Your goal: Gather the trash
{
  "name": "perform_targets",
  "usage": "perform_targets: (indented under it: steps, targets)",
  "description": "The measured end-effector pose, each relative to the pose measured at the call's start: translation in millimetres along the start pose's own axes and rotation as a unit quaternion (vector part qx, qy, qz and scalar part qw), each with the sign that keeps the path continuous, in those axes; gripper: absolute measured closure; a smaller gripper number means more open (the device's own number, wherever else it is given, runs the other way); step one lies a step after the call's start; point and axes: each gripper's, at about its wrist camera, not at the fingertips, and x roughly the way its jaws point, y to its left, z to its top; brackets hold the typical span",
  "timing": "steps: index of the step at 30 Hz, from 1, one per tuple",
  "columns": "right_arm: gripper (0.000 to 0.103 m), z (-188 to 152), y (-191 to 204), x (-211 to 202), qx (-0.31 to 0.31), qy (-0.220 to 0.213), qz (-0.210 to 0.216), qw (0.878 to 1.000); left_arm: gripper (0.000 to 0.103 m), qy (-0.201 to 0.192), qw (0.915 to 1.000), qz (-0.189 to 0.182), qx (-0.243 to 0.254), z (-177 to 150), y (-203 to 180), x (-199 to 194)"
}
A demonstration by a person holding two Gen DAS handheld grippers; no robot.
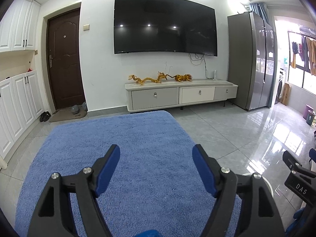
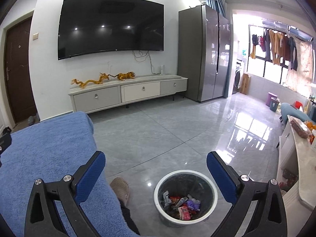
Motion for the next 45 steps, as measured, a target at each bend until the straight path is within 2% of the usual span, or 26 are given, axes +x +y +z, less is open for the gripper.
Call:
perform_targets:
  steps: [4,8,12,25,45]
  targets:
    - [0.0,-2,1,0,-0.007,-0.003,-0.01,1.0,0.025,-0.004,1.0,0.008,-0.005,0,5,1]
    - [0.0,-3,-2,-1,-0.004,-0.003,-0.015,1.0,0.013,-0.013,0.9998,0.013,-0.009,-2,12,-2]
    - [0.0,-4,-4,-2,-0.004,-0.005,-0.024,1.0,0.01,-0.017,0.9996,0.021,-0.01,-3,18,-1]
    - [0.0,-3,-4,-5,-0.003,-0.016,-0.032,0.999,0.009,-0.024,0.9987,0.042,-0.018,-4,24,1]
    - [0.0,-3,-6,-3,0.002,-0.014,-0.031,0.999,0.008,-0.01,0.9989,0.04,-0.021,-5,31,9]
